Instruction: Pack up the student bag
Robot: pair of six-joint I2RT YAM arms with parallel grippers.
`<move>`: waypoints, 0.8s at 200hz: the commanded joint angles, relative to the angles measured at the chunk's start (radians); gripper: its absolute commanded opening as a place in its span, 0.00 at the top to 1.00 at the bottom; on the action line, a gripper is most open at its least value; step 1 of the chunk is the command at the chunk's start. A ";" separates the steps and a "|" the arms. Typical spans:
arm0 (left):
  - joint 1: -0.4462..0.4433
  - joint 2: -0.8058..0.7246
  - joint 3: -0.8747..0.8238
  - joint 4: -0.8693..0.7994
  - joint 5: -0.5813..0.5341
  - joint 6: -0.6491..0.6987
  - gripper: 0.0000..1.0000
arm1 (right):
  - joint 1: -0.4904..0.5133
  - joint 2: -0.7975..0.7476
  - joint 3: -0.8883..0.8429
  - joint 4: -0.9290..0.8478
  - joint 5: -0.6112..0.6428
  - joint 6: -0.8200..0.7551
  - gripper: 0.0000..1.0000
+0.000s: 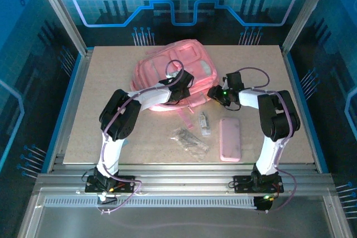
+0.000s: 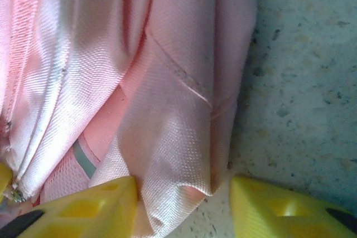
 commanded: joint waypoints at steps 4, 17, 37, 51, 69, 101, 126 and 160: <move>0.005 0.041 0.002 -0.016 -0.003 -0.012 0.80 | 0.014 0.043 0.015 0.043 -0.019 0.044 0.62; 0.007 0.033 -0.002 -0.017 -0.003 -0.006 0.87 | 0.014 0.043 0.020 0.046 -0.014 0.048 0.70; 0.007 0.008 -0.016 -0.011 -0.008 0.002 0.96 | 0.014 0.039 0.025 0.049 -0.001 0.054 0.86; 0.011 -0.008 -0.030 -0.001 -0.013 0.009 1.00 | 0.014 0.036 0.027 0.052 0.000 0.056 0.94; 0.015 -0.023 -0.040 0.008 -0.007 0.008 1.00 | 0.014 0.030 0.028 0.056 0.005 0.059 1.00; 0.019 -0.071 -0.083 0.039 0.004 -0.028 1.00 | 0.011 0.023 0.023 0.045 0.034 0.080 1.00; 0.031 -0.158 -0.177 0.086 -0.056 -0.070 1.00 | 0.000 0.002 -0.015 0.076 0.069 0.137 1.00; 0.067 -0.275 -0.362 0.220 -0.165 -0.128 1.00 | -0.026 -0.031 -0.070 0.143 0.096 0.234 1.00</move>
